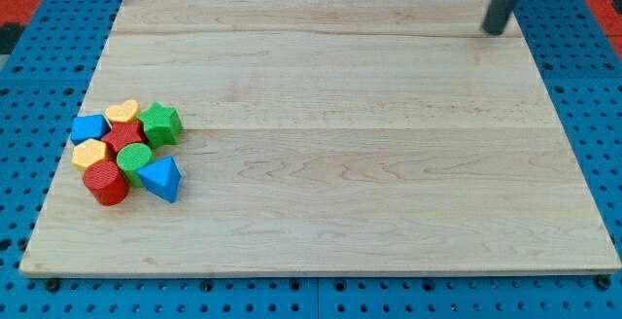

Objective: Place the green circle at the bottom side of the yellow hexagon

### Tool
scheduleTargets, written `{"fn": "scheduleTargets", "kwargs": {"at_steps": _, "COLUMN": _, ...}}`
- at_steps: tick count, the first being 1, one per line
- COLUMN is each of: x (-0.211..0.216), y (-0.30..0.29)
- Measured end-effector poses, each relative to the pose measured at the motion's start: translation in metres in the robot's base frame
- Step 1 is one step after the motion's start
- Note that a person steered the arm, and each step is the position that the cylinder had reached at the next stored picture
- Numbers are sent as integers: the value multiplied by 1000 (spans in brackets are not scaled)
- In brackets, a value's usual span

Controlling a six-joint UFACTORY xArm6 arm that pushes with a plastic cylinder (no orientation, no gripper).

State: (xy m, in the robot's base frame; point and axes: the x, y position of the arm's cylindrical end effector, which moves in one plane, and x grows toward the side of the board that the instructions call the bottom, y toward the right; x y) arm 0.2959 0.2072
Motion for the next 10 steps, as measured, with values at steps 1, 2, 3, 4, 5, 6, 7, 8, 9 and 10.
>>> {"fn": "scheduleTargets", "kwargs": {"at_steps": 1, "x": 38, "y": -105}}
{"fn": "scheduleTargets", "kwargs": {"at_steps": 2, "x": 38, "y": -114}}
{"fn": "scheduleTargets", "kwargs": {"at_steps": 3, "x": 65, "y": -129}}
{"fn": "scheduleTargets", "kwargs": {"at_steps": 4, "x": 158, "y": -225}}
{"fn": "scheduleTargets", "kwargs": {"at_steps": 5, "x": 258, "y": -266}}
{"fn": "scheduleTargets", "kwargs": {"at_steps": 6, "x": 302, "y": -382}}
{"fn": "scheduleTargets", "kwargs": {"at_steps": 7, "x": 254, "y": -496}}
{"fn": "scheduleTargets", "kwargs": {"at_steps": 8, "x": 218, "y": -503}}
{"fn": "scheduleTargets", "kwargs": {"at_steps": 9, "x": 205, "y": -454}}
{"fn": "scheduleTargets", "kwargs": {"at_steps": 10, "x": 199, "y": -392}}
